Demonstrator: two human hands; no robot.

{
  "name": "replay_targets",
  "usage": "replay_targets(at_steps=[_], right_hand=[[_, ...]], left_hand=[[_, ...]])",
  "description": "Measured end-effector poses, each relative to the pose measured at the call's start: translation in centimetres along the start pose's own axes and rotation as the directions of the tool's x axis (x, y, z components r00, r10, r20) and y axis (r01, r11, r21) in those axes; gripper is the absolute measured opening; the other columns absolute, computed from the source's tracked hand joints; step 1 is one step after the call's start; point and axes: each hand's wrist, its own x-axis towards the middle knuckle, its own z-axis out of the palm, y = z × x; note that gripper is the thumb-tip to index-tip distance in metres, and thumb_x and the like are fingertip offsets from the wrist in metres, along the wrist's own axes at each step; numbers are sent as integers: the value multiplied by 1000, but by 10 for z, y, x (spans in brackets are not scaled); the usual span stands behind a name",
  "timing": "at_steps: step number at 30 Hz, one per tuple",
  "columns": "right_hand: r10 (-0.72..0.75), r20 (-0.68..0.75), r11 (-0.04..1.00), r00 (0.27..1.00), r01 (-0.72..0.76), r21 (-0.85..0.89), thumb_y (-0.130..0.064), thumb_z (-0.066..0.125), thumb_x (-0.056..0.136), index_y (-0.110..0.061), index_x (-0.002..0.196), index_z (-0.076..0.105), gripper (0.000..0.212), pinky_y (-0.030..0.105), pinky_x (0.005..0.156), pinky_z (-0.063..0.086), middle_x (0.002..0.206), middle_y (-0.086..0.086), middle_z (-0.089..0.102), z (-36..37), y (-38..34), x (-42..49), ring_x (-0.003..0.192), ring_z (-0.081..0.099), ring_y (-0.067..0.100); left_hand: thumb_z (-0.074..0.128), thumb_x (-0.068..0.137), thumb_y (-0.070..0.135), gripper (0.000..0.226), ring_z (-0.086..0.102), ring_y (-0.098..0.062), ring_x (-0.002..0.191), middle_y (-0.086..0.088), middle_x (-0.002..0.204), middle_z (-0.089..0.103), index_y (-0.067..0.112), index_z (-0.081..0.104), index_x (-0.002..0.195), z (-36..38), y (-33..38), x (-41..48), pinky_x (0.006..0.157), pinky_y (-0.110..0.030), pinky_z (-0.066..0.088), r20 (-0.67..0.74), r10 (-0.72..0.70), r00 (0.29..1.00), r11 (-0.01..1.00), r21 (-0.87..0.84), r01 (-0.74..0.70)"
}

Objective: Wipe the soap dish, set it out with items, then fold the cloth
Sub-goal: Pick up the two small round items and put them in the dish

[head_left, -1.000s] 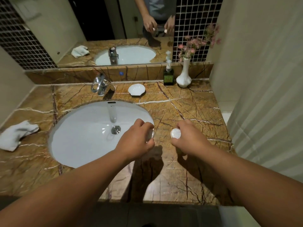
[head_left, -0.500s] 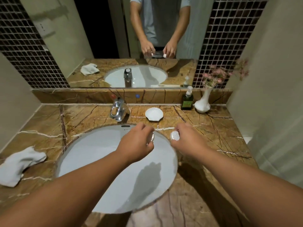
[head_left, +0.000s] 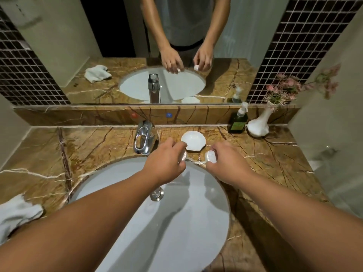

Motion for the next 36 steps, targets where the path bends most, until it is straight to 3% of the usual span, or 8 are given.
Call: replay_targets(at_steps=[3,5,10,16,20,27,31,36], right_hand=[[-5,14,999,1000,5,31,-31,66,75,-23,113,53,41,32,64,39,112,3,49,5,10,14,84,49,17],[-5,16,998,1000,4,60,-31,67,75,-23,114,54,42,30,63,37,111,2,48,10,17,23,83,48,15],[15,59,995,998,-21,95,-29,66,79,-21,126,50,50,33,75,46,125,3,46,18,29,44,98,53,20],[31,81,993,996,-40,112,-29,66,79,-23,126,49,50,36,78,49,126,2,47,25,39,63,100,54,21],[40,83,989,996,-51,139,-28,65,80,-26,123,50,46,32,77,45,125,1,48,32,45,74,97,52,18],[42,76,989,996,-52,140,-29,67,80,-24,127,49,50,29,75,38,125,0,47,40,50,82,90,46,14],[35,85,988,996,-47,148,-28,67,80,-24,128,48,51,30,75,38,126,0,46,40,51,84,90,44,13],[18,71,991,997,-28,134,-28,66,80,-23,126,49,49,29,73,37,122,0,48,40,51,86,87,45,13]], left_hand=[[63,85,30,47,53,-26,104,-5,119,51,21,46,128,10,-4,17,80,-42,51,-1,1,1000,1000,-22,-1],[66,84,29,38,54,-26,98,-4,112,54,19,48,116,16,-6,29,77,-41,50,4,-12,1000,999,-40,12],[66,83,26,22,50,-24,81,-2,93,52,19,46,90,30,-9,59,68,-40,47,30,-26,999,999,-35,27],[62,86,32,16,45,-22,89,2,92,55,23,49,86,46,-12,91,76,-38,42,63,-9,998,1000,23,8],[61,86,34,17,41,-20,87,4,89,57,25,49,82,54,-11,108,74,-36,36,45,6,999,998,56,-8],[62,84,31,12,39,-19,86,5,89,59,26,51,84,64,-9,126,71,-34,28,66,20,998,995,93,-27],[58,87,31,10,39,-20,89,3,96,60,24,54,92,72,-10,129,76,-36,34,75,28,997,991,130,-38],[52,89,36,23,43,-23,100,-2,110,59,20,60,102,70,-15,129,85,-39,37,61,39,997,992,114,-46]])
